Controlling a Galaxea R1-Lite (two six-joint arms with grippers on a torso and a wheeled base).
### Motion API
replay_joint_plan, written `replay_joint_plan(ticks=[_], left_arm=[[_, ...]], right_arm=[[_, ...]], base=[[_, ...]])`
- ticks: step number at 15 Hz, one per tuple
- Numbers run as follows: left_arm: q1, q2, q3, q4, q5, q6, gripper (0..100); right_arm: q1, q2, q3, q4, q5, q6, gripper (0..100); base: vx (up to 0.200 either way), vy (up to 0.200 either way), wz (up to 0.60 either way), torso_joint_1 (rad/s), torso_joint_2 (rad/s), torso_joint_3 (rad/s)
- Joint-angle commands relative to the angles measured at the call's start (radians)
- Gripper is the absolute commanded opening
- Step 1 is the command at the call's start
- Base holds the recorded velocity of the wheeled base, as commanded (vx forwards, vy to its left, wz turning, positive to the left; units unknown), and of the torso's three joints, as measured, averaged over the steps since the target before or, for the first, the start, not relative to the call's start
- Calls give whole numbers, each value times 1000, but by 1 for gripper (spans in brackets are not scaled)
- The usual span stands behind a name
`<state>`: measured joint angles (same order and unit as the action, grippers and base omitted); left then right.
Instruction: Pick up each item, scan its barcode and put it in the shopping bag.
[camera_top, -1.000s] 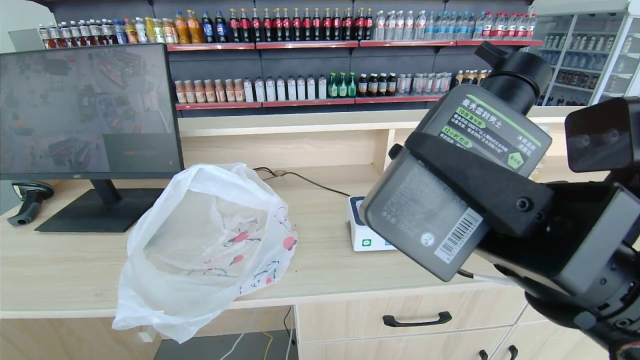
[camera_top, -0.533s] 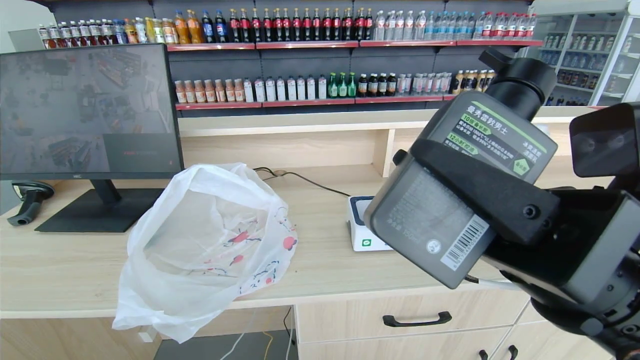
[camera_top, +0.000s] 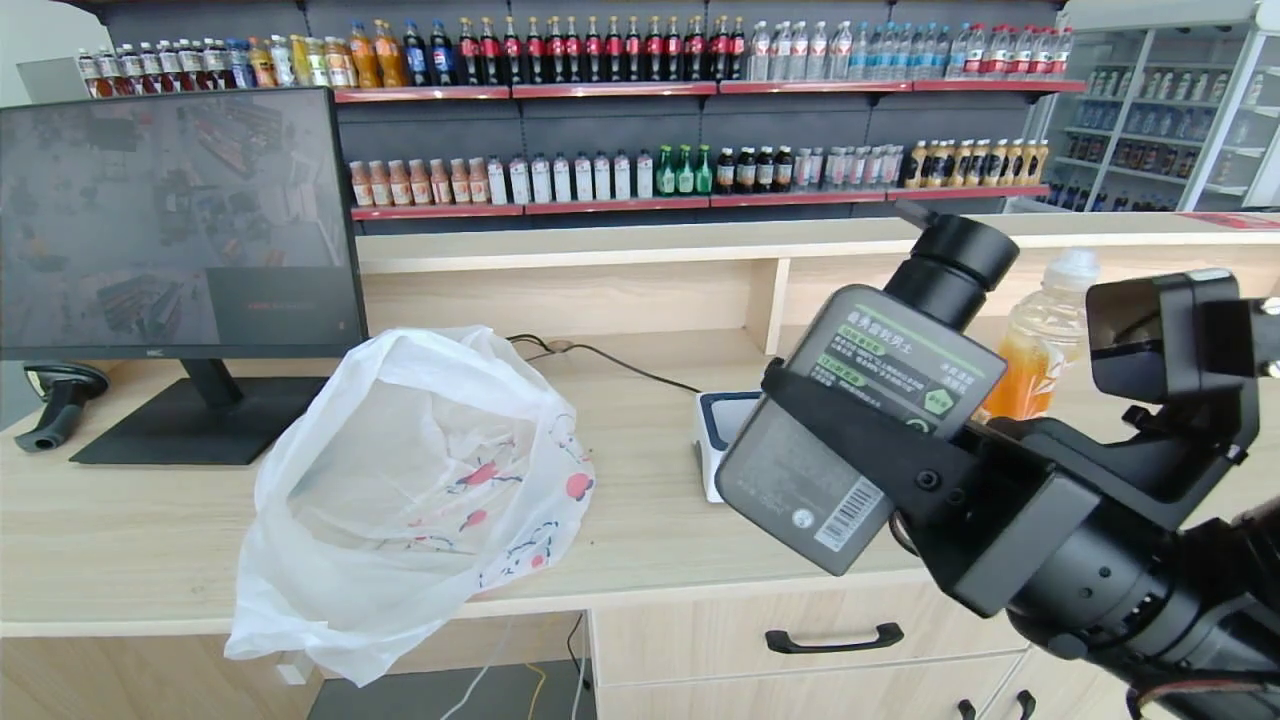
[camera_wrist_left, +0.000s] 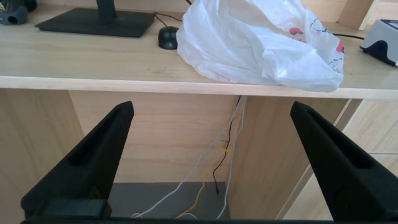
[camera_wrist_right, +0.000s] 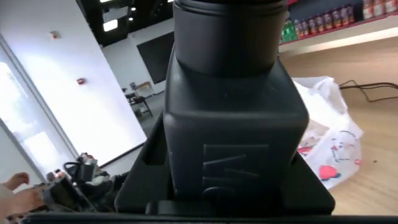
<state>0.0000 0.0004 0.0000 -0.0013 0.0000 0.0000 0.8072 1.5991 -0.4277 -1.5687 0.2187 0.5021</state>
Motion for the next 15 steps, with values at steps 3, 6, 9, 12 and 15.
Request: replay_joint_plan(ticks=[3, 6, 9, 12, 15], left_arm=[[0, 0, 0, 0, 0, 0, 100], [0, 0, 0, 0, 0, 0, 100], [0, 0, 0, 0, 0, 0, 100], [0, 0, 0, 0, 0, 0, 100], [0, 0, 0, 0, 0, 0, 100]], right_arm=[[-111, 44, 30, -2, -2, -129, 0], [-229, 64, 73, -2, -22, -315, 0], [-293, 76, 79, -2, -38, -448, 0], [-312, 58, 84, -2, -401, -488, 0], [-399, 59, 81, -2, -456, -471, 0]], base=[[0, 0, 0, 0, 0, 0], [0, 0, 0, 0, 0, 0], [0, 0, 0, 0, 0, 0], [0, 0, 0, 0, 0, 0], [0, 0, 0, 0, 0, 0]])
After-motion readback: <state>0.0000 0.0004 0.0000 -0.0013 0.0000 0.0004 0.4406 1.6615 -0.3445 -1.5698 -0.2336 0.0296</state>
